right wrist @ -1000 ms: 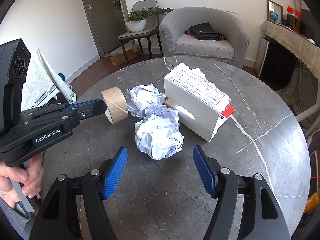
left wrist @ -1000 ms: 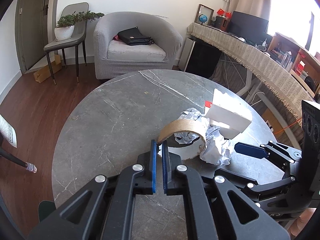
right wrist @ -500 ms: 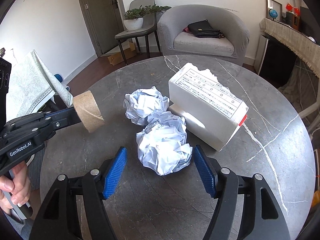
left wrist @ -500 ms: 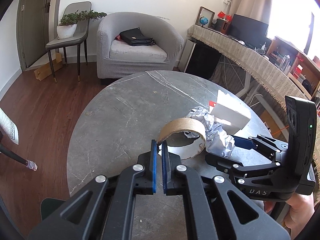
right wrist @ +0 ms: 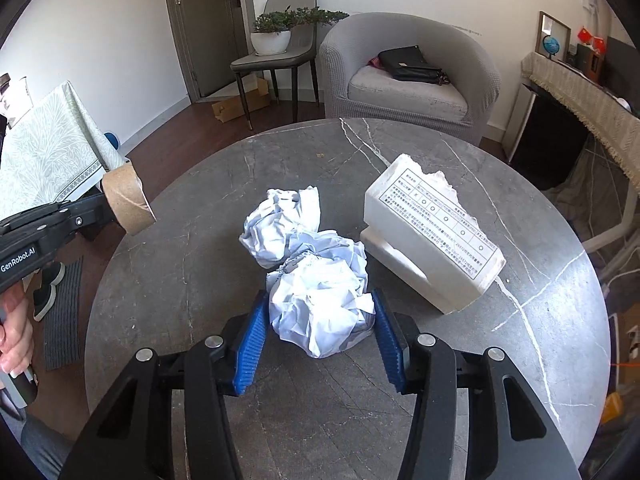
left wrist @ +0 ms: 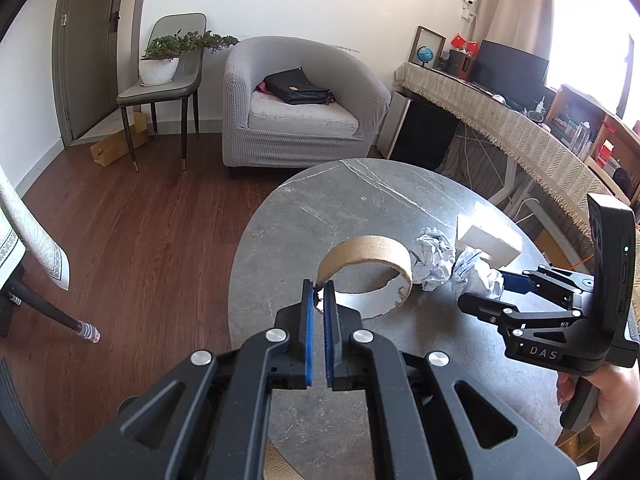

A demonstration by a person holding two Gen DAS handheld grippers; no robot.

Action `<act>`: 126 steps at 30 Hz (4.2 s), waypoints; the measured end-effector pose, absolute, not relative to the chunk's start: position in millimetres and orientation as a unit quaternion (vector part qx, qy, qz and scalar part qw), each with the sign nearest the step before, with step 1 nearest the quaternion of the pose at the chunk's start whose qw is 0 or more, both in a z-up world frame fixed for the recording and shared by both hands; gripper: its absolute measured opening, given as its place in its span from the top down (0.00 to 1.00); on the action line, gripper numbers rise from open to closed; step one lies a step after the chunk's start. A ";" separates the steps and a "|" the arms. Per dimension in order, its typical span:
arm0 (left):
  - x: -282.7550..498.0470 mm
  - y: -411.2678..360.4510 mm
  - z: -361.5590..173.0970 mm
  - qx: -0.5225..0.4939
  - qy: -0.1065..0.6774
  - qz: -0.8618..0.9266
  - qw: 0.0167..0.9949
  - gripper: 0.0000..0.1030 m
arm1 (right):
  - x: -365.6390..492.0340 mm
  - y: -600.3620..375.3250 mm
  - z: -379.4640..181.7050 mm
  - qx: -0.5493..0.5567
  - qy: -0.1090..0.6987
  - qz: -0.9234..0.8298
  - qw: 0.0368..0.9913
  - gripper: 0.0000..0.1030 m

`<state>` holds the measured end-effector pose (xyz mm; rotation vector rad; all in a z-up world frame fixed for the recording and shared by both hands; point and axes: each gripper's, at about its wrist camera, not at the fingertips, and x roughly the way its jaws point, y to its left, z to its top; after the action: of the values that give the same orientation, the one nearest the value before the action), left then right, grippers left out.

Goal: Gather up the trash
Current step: 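Lift the tape ring and crumpled paper and carry both to the green bin, then open both tools over the green bin, dropping the tape ring and paper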

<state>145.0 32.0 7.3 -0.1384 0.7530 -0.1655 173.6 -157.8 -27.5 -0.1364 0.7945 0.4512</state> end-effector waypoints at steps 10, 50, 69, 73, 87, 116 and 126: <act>117.1 54.5 4.7 -0.070 0.373 -0.072 0.923 0.95 | 155.7 -151.4 -2.2 -0.057 0.356 0.223 0.906 0.51; 59.0 137.9 -32.6 -0.024 0.437 0.007 0.899 0.95 | 125.0 -28.4 12.9 -0.045 0.341 0.397 0.851 0.51; 44.3 184.6 -98.3 -0.028 0.529 0.029 0.848 0.95 | 113.6 65.1 -8.8 -0.076 0.365 0.450 0.812 0.51; 42.2 188.2 -111.0 -0.021 0.549 0.033 0.835 0.95 | 113.0 80.4 -13.6 -0.085 0.369 0.453 0.807 0.51; 33.0 204.3 -144.2 -0.037 0.596 0.032 0.801 0.87 | 110.9 119.6 -32.7 -0.111 0.391 0.456 0.792 0.51; 13.5 260.3 -79.4 -0.104 0.509 0.065 0.852 0.66 | 102.7 174.3 -102.8 -0.195 0.463 0.435 0.748 0.51; 9.2 270.1 -33.1 -0.140 0.437 0.069 0.886 0.84 | 92.7 182.0 -147.4 -0.263 0.505 0.407 0.714 0.51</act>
<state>9.2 270.1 -33.1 -0.2906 0.9093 0.1430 92.7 182.0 -147.4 -0.5836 1.1184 0.9026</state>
